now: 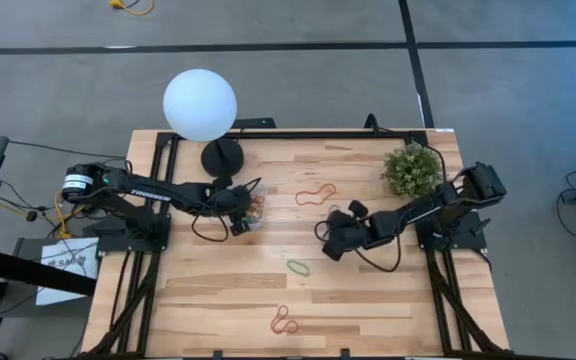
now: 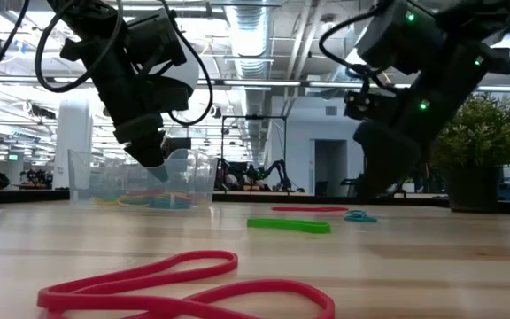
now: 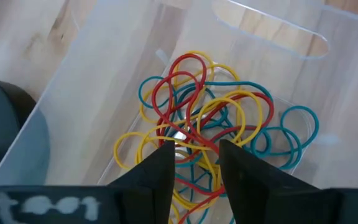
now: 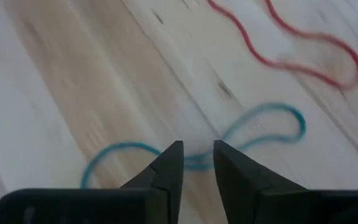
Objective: Pick and place rubber bands into bin
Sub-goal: Put the blue rubber band into the transparent container
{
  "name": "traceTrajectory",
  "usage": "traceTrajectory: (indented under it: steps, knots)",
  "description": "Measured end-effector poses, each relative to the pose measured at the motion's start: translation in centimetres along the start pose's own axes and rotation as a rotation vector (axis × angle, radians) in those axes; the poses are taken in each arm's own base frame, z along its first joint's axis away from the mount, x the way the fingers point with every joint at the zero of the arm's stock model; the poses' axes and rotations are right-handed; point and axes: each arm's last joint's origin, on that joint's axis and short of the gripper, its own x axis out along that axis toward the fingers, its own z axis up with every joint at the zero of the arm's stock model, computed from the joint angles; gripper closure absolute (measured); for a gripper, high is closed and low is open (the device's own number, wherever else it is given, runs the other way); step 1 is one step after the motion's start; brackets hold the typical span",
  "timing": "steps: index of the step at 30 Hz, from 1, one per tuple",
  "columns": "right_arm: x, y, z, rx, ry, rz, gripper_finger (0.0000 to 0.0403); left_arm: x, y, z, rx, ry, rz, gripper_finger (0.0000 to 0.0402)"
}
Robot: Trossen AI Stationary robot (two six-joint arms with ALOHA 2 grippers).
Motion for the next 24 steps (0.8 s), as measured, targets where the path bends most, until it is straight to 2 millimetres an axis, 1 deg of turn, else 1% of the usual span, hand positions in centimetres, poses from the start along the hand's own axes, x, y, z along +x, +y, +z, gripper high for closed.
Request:
traceTrajectory:
  steps: [4, 8, 12, 16, 18, 20, 22, 24]
  knots:
    - [0.2, -0.3, 0.0, 0.023, 0.011, -0.018, 0.0292, 0.0, 0.0, 0.0, -0.001, 0.0, 0.0, 0.0285]
    - [0.9, -0.6, 0.0, 0.033, 0.022, -0.037, 0.0263, 0.0, 0.0, 0.0, -0.002, -0.001, 0.0, 0.0286]
    - [2.2, -0.9, 0.0, 0.049, 0.038, -0.075, 0.024, 0.0, 0.0, 0.0, -0.009, -0.001, 0.0, 0.0286]
    - [3.6, -1.1, -0.2, 0.052, 0.046, -0.124, 0.0235, 0.0, 0.0, 0.0, -0.01, -0.001, 0.0, 0.0286]
    - [4.0, -1.2, -0.2, 0.059, 0.033, -0.148, 0.0243, 0.0, 0.0, 0.0, -0.01, -0.001, 0.0, 0.0286]
    - [4.1, -1.2, -0.2, 0.067, 0.033, -0.145, 0.0263, 0.0, 0.0, 0.0, -0.01, -0.001, -0.001, 0.0286]
    - [4.1, -1.2, -0.2, 0.071, 0.034, -0.134, 0.0298, 0.0, 0.0, 0.0, -0.01, -0.001, -0.001, 0.0286]
    - [4.0, -1.1, -0.1, 0.068, 0.036, -0.12, 0.0345, 0.0, 0.0, 0.0, -0.01, -0.001, -0.001, 0.0286]
